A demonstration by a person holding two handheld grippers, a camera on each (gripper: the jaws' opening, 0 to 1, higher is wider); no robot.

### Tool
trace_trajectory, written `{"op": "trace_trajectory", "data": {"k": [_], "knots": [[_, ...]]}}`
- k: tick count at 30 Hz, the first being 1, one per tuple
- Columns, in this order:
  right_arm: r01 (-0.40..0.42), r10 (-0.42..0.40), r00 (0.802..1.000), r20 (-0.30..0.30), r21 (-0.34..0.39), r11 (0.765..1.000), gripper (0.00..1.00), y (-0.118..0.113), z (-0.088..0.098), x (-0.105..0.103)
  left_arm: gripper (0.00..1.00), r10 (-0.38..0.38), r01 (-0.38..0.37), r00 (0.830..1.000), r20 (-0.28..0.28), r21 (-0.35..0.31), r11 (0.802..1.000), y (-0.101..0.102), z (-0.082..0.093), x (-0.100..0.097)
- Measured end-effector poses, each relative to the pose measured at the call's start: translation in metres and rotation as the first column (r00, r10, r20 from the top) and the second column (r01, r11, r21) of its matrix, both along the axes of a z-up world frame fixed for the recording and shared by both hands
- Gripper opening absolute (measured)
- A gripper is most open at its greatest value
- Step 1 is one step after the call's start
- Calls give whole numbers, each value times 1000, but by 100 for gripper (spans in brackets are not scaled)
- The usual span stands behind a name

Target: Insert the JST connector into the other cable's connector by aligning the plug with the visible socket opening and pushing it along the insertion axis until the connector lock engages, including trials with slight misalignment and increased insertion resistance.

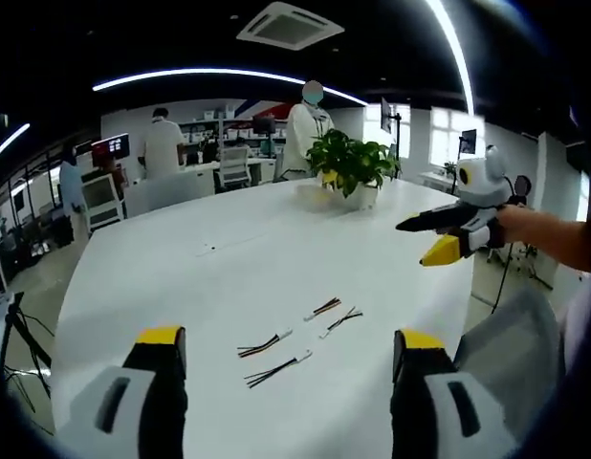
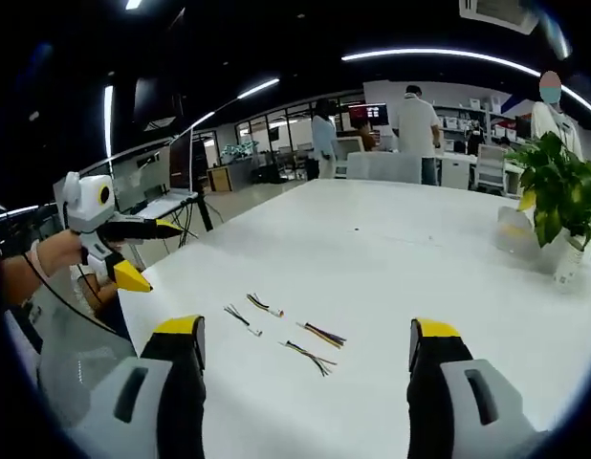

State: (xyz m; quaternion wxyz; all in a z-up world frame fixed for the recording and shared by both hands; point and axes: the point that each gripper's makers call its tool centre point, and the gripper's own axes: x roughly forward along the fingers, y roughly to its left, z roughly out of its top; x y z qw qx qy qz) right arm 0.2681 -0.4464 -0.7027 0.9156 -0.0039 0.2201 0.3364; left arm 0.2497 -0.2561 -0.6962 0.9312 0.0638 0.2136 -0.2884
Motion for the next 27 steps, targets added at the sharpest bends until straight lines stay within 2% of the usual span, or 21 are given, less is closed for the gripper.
{"op": "trace_trajectory", "data": {"k": [11, 17, 20, 24, 27], "knots": [[-70, 70, 997, 13, -3, 998, 78, 14, -2, 12, 81, -43, 43, 999, -18, -5, 999, -13, -8, 18], [-99, 99, 995, -9, 8, 995, 73, 22, -12, 17, 77, -59, 59, 998, -18, -7, 998, -15, -12, 26], [-127, 128, 991, -25, 38, 991, 68, 28, -12, 16, 74, -72, 72, 997, -30, 9, 997, -13, -19, 30], [-153, 153, 988, -19, 16, 988, 66, 31, -15, 19, 71, -78, 80, 991, -105, 7, 997, -9, -32, 29], [-175, 175, 984, -23, -3, 985, 65, 35, -19, 20, 70, -58, 57, 989, -135, -12, 998, -4, -36, 33]]}}
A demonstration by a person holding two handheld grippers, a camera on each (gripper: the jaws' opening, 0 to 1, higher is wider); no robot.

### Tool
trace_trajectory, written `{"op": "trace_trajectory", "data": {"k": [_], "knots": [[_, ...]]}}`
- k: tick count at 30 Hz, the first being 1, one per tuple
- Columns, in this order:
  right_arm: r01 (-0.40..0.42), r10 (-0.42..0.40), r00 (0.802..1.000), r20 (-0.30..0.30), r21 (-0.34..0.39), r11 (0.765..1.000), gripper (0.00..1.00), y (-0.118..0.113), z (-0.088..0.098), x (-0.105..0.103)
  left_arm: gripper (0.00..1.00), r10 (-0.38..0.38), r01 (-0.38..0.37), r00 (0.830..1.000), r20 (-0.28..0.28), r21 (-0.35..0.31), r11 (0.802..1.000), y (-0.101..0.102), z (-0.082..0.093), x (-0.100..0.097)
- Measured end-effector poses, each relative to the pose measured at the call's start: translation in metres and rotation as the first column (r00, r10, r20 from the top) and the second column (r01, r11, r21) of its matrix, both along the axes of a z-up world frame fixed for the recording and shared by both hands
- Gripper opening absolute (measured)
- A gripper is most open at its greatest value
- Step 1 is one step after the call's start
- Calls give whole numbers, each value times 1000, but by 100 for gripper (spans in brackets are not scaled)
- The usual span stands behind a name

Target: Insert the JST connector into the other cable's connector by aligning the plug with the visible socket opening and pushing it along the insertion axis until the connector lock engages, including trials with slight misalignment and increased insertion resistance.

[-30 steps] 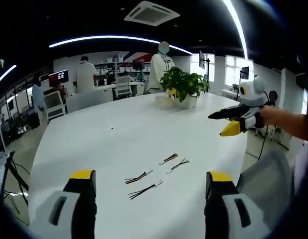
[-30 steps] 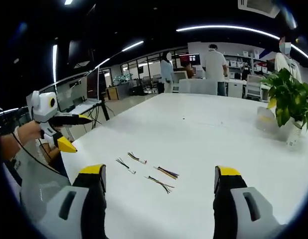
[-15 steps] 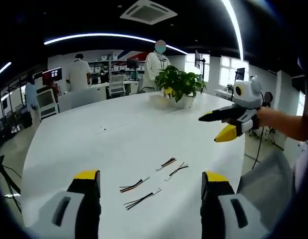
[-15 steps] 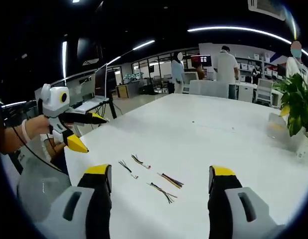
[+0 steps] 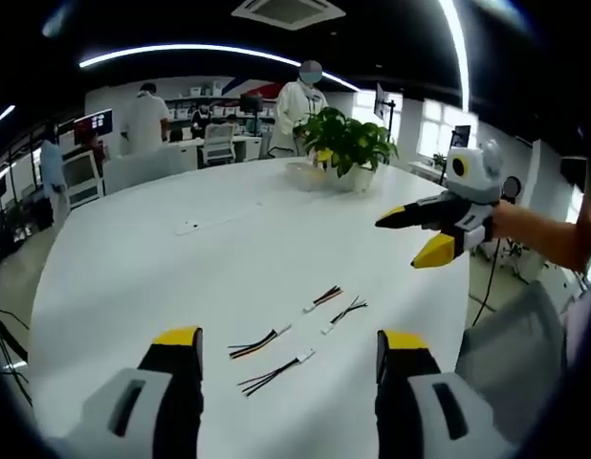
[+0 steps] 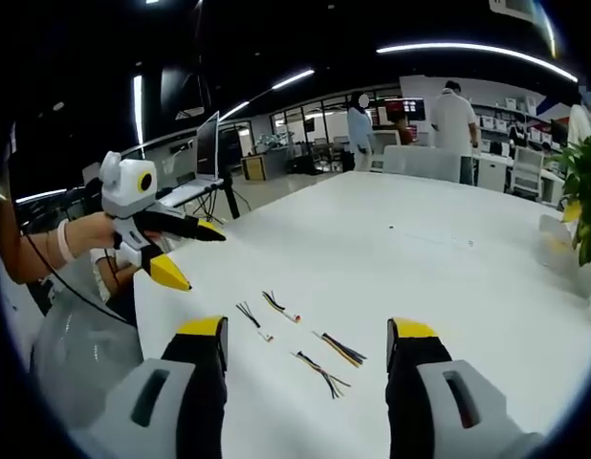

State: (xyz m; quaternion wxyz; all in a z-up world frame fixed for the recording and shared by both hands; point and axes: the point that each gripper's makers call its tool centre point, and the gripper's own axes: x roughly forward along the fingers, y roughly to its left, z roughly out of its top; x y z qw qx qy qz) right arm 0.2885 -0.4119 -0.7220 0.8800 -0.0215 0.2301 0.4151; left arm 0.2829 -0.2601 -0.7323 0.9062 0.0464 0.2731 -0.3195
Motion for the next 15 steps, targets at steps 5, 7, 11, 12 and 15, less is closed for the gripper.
{"op": "trace_trajectory", "data": {"k": [5, 7, 11, 12, 15], "knots": [[-59, 60, 997, -50, 19, 998, 54, 12, -4, -3, 63, 16, -16, 1000, -19, -3, 1000, 6, -7, 6], [-66, 68, 996, -59, 34, 997, 51, 16, -5, -1, 62, 11, -11, 999, -41, -8, 1000, 6, -11, 8], [-107, 108, 993, -57, 10, 994, 49, 23, -11, 0, 61, -6, 6, 999, -37, -1, 1000, 4, -13, 9], [-118, 118, 991, -59, 4, 993, 49, 24, -13, 1, 61, -12, 12, 999, -35, 0, 1000, 4, -14, 11], [-152, 150, 984, -93, -16, 988, 46, 26, -21, 0, 60, -15, 15, 1000, -25, 3, 1000, 2, -14, 13]]}}
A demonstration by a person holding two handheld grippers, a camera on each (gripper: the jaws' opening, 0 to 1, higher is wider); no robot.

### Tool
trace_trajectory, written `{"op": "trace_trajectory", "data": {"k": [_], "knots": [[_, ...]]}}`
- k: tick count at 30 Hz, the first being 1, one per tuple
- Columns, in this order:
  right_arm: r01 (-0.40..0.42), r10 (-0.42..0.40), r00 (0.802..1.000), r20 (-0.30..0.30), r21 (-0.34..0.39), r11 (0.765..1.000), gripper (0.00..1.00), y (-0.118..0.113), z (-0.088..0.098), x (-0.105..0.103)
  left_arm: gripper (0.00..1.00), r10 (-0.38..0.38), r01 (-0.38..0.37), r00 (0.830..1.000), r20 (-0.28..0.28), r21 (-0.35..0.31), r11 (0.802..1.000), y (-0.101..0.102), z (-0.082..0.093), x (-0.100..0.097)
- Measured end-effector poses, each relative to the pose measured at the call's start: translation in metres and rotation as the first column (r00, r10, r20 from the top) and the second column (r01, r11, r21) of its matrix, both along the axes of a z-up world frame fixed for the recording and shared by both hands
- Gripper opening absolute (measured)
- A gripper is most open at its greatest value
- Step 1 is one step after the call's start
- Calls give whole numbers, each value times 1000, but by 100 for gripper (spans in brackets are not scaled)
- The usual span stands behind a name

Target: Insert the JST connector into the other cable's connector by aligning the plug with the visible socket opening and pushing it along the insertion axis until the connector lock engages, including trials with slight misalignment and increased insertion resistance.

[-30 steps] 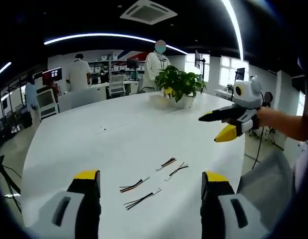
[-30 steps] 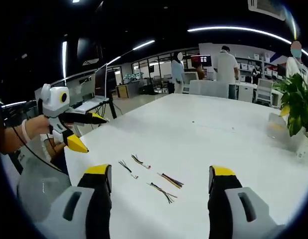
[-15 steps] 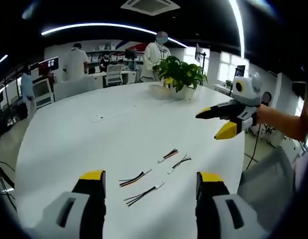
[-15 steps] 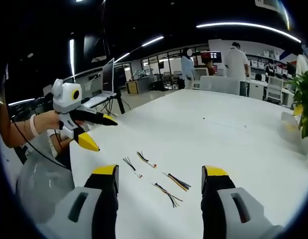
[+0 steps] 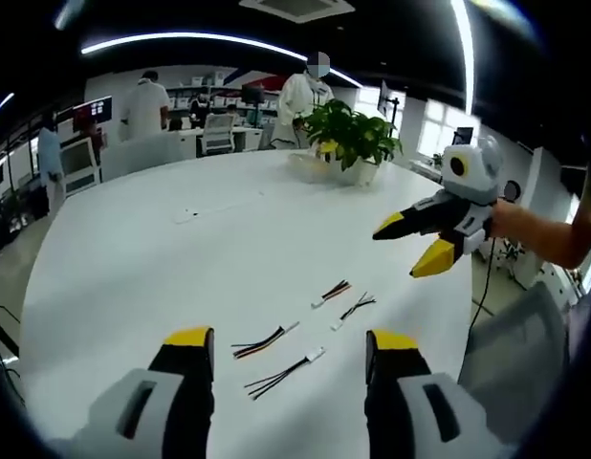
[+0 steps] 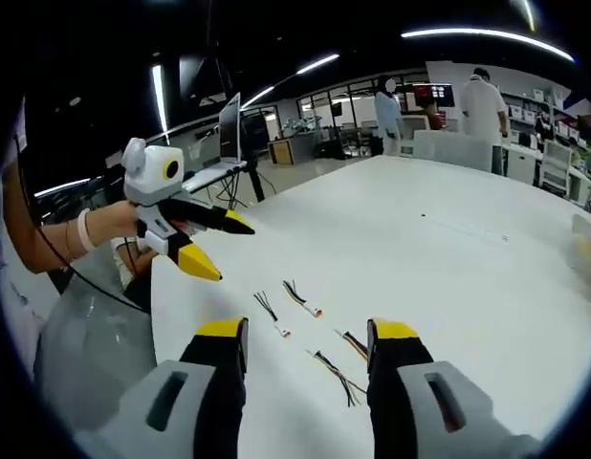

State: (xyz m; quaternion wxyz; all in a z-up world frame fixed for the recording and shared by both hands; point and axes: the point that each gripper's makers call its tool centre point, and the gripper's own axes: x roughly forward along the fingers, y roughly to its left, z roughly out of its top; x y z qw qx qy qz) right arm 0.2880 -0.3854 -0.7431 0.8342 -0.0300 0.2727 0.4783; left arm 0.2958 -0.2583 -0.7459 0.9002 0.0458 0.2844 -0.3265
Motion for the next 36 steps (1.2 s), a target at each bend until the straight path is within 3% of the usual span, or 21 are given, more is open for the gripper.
{"op": "trace_trajectory", "data": {"k": [7, 13, 23, 36], "knots": [[-41, 41, 999, -5, -35, 999, 43, 4, -11, 4, 57, -33, 33, 999, 2, 12, 999, -3, -7, 8], [-58, 59, 998, 19, -63, 996, 34, 3, -21, 19, 55, -65, 65, 998, -9, 39, 997, -5, -19, 14], [-106, 109, 994, 18, -120, 987, 32, 3, -40, 22, 54, -72, 73, 997, -16, 51, 996, -5, -31, 23], [-179, 188, 982, 37, -164, 970, 29, 5, -54, 33, 47, -136, 136, 991, -7, 101, 985, -8, -46, 31]]}}
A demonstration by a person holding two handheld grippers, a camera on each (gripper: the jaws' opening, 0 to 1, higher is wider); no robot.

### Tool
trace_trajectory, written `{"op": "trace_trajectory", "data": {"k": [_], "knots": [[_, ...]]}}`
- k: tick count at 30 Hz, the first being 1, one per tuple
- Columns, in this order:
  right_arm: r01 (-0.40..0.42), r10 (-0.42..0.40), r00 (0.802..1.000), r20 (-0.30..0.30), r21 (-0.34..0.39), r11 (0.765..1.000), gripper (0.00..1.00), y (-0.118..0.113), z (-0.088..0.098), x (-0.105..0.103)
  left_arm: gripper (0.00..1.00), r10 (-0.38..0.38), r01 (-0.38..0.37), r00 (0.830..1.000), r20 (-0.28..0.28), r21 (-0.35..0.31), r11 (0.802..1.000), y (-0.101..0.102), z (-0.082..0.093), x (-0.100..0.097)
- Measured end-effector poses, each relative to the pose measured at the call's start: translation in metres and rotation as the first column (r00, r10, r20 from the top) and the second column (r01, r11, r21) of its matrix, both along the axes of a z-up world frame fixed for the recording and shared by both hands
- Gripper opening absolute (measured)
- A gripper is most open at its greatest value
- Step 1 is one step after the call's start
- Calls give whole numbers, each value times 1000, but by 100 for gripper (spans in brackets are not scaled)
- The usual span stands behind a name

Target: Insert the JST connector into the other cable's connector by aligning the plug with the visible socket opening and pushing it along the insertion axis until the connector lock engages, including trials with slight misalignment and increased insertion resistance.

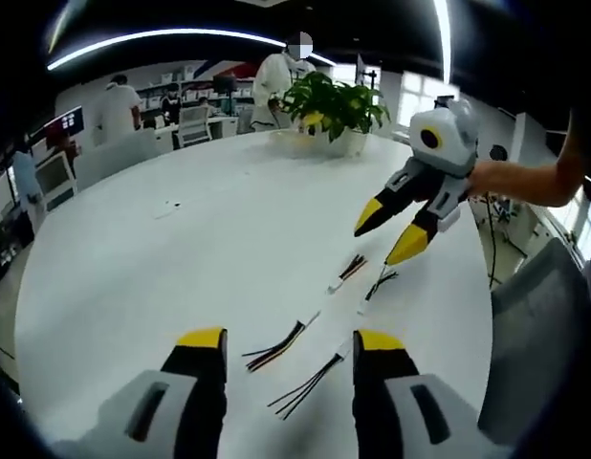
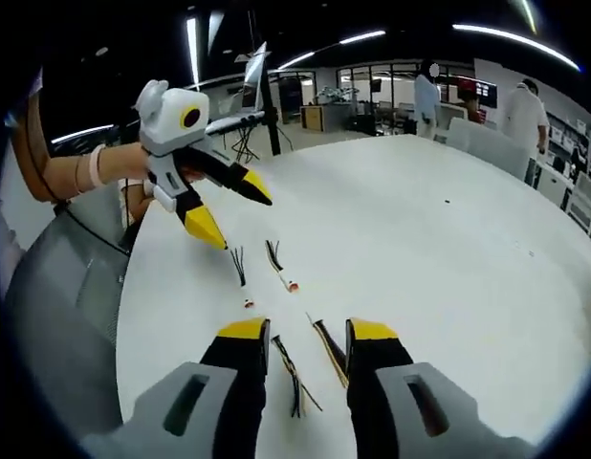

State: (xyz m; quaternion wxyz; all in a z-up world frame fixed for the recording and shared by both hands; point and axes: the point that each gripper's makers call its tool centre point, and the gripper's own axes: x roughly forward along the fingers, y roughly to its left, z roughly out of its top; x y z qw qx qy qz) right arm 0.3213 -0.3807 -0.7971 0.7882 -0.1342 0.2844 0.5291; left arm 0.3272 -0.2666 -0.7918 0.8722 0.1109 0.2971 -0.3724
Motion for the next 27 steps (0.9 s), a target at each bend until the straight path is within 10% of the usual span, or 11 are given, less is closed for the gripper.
{"op": "trace_trajectory", "data": {"k": [27], "knots": [[-145, 146, 989, 21, -23, 989, 16, 18, -24, 2, 22, -207, 208, 978, 41, -24, 978, -31, -22, -1]]}}
